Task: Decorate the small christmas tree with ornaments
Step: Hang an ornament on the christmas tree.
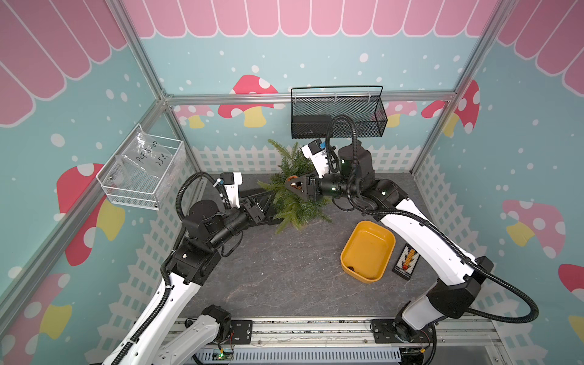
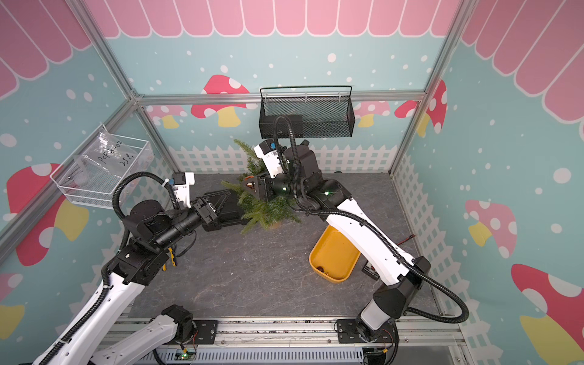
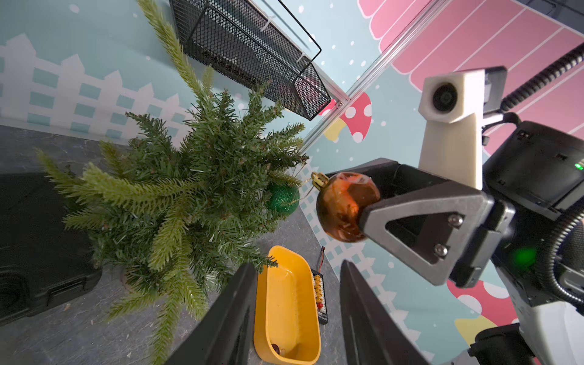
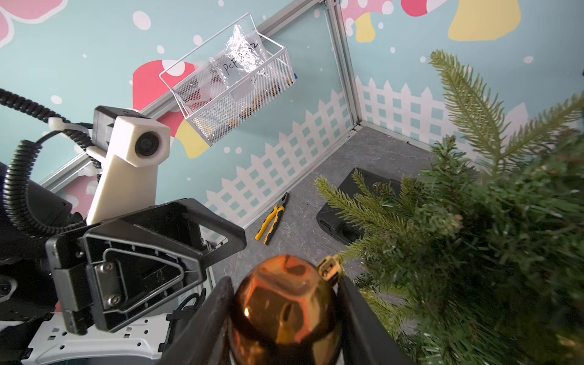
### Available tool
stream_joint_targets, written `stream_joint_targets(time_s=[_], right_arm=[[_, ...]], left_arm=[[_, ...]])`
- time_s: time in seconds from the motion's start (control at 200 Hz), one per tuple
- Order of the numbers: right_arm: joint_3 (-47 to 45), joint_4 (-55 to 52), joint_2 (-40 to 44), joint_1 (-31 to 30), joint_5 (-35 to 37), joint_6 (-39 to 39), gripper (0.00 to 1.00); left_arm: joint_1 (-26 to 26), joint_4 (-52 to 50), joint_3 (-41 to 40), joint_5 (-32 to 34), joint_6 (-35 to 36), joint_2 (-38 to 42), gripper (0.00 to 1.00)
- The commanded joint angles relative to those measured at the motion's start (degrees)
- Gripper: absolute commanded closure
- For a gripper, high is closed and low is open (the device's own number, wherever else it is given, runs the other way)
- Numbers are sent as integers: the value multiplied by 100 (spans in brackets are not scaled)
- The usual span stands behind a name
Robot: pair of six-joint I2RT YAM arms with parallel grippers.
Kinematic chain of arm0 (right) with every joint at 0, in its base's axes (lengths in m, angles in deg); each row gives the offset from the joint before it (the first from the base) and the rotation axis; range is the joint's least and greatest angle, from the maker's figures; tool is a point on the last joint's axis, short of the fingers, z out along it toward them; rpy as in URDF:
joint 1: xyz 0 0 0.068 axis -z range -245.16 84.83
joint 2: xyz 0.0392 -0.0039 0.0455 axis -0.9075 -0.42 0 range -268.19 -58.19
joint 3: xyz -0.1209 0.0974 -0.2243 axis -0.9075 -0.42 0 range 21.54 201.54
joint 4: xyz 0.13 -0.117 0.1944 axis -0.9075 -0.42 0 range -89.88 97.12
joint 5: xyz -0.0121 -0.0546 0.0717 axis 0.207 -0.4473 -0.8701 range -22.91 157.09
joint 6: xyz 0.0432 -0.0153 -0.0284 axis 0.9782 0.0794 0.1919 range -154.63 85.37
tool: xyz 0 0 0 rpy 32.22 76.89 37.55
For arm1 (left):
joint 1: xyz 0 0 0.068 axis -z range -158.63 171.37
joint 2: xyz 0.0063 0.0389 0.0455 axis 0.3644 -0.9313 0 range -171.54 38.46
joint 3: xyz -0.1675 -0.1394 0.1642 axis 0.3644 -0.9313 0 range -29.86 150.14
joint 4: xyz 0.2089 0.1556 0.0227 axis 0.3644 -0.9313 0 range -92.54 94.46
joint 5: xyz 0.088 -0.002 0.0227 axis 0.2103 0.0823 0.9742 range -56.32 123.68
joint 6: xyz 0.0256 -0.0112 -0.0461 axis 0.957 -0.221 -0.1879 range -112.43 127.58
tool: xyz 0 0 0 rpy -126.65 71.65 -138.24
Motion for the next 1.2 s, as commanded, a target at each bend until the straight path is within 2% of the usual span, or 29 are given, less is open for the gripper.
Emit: stream_joint_targets(time_s=[0.0,0.365,0.685,0.856,1.196], right_arm=[[216,368,-109,-55,-165,148,61],[662,394,-527,-33,294,287,61],[870,404,-801,106,428,525,61],[859,398,-756,124,411,587,61],[639,393,-584,170,362,606,62]], left_arm=[[-41,164,-105,-128,21,-40,54],[-90,421,-218,-232,-39,-252,54],[-91,782,-218,-408,-86,-703,45],[-99,956,-194,-514,-59,-955,45],[-127,1308,-55,-620,-87,-1420,59]])
